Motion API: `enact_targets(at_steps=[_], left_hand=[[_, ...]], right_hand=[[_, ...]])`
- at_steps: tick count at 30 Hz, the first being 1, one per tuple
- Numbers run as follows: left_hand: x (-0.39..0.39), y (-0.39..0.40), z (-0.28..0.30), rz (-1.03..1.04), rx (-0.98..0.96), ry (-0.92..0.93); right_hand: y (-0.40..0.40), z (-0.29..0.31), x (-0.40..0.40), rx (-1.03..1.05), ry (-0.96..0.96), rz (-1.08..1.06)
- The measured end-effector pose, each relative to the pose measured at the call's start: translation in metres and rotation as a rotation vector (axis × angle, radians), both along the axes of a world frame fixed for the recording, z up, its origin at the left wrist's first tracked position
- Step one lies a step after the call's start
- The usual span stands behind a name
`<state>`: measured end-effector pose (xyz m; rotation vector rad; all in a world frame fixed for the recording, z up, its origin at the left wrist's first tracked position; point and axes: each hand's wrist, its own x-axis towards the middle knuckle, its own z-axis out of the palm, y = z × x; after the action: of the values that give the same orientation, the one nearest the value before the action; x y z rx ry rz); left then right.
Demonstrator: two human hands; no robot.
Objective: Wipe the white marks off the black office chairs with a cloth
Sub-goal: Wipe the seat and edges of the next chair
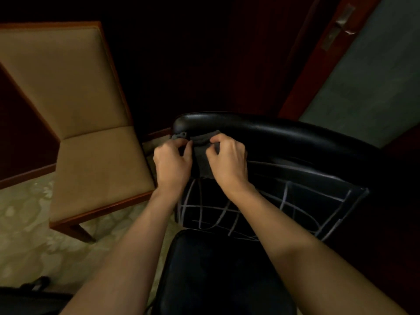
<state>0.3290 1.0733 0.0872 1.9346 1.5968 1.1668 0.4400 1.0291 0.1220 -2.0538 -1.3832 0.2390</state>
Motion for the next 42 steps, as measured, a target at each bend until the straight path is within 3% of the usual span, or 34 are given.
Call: enact_targets(at_steps=[13, 23, 30, 42], left_hand=[[0.179, -0.088, 0.017, -0.38, 0.079, 0.137], [0.281, -0.156, 0.02, -0.666, 0.079, 0.291], [0.253, -0.135, 0.026, -0.706, 0.138, 0.427], [0.137, -0.071, 0.026, -0.465, 0.143, 0.337]], right_hand=[[-0.113, -0.005, 0.169, 0.067, -0.099, -0.283], [-0.194, -0.021, 0.249, 0.075, 0.038, -0.639], [-0.17, -0.019, 0.22, 0.097, 0.055, -0.6], [-0.09, -0.008, 0.132, 0.051, -0.071, -0.339]])
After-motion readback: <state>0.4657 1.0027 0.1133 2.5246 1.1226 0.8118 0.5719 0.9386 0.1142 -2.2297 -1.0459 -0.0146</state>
